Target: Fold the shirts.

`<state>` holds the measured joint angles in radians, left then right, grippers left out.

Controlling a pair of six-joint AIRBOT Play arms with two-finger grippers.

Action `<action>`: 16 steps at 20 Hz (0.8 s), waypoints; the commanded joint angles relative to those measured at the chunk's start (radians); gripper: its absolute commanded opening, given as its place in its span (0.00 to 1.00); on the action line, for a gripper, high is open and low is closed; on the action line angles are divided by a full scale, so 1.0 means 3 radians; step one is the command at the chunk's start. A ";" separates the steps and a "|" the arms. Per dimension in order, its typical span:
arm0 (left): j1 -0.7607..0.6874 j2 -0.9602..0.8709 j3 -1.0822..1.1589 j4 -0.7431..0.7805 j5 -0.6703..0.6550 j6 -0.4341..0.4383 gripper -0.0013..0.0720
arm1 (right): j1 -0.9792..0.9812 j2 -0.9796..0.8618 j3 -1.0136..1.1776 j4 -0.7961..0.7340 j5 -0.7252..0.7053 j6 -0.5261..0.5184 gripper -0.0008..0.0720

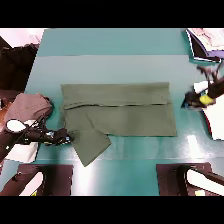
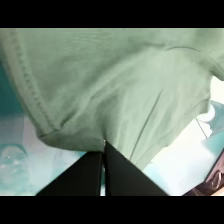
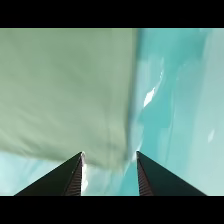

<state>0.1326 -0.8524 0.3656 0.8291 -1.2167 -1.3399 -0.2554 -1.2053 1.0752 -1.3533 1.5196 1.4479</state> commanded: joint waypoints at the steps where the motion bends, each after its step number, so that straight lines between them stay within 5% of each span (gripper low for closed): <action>1: 0.0000 0.0001 0.0025 -0.0008 -0.0069 0.0084 0.05 | -0.0423 0.0248 -0.0936 0.0006 -0.0175 -0.0277 0.53; 8: 0.0000 0.0003 0.0025 -0.0009 -0.0118 0.0104 0.05 | -0.1119 0.0106 -0.1616 0.1003 -0.0537 -0.0748 0.53; 16: 0.0000 0.0001 0.0025 -0.0010 -0.0126 0.0103 0.05 | -0.1129 0.0223 -0.1631 0.1052 -0.0570 -0.0757 0.37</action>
<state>0.1326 -0.8524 0.3721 0.8261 -1.2518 -1.3098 -0.5888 -1.1465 0.5911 -1.0573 1.3396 1.2270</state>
